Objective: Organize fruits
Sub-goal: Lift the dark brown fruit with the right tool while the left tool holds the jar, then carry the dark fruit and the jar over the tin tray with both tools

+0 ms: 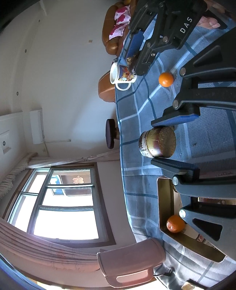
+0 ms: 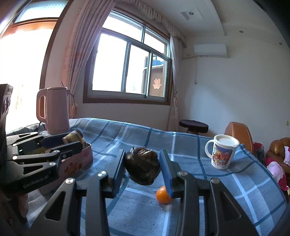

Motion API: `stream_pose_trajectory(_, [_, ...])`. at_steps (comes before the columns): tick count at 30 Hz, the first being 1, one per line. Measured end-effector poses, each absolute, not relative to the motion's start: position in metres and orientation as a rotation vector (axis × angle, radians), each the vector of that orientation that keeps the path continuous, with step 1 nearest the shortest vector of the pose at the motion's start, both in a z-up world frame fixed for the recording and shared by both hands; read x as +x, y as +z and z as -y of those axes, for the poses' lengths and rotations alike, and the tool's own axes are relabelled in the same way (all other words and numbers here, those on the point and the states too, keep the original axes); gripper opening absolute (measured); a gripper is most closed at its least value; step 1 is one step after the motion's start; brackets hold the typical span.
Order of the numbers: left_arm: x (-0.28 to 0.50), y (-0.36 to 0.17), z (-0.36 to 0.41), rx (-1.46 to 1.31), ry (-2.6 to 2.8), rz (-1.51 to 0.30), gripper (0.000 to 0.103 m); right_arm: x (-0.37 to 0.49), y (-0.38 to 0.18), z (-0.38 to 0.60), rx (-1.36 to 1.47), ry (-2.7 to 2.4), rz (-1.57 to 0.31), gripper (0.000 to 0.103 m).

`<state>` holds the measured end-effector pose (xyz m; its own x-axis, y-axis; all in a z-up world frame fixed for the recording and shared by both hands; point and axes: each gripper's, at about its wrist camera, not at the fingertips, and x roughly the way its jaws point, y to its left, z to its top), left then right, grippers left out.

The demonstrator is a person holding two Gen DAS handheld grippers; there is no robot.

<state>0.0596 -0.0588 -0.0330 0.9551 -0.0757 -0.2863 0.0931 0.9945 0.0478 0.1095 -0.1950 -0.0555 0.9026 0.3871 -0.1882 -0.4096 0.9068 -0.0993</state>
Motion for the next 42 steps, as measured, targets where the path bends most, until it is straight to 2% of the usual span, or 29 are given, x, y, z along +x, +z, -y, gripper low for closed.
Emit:
stream_pose_trajectory(18, [0.053, -0.032, 0.046, 0.04, -0.06, -0.305, 0.037, 0.11, -0.057, 0.168, -0.151, 0.47, -0.181, 0.041])
stream_pose_trajectory(42, [0.05, -0.033, -0.009, -0.016, 0.019, -0.335, 0.037, 0.11, -0.054, 0.11, -0.212, 0.559, -0.19, 0.041])
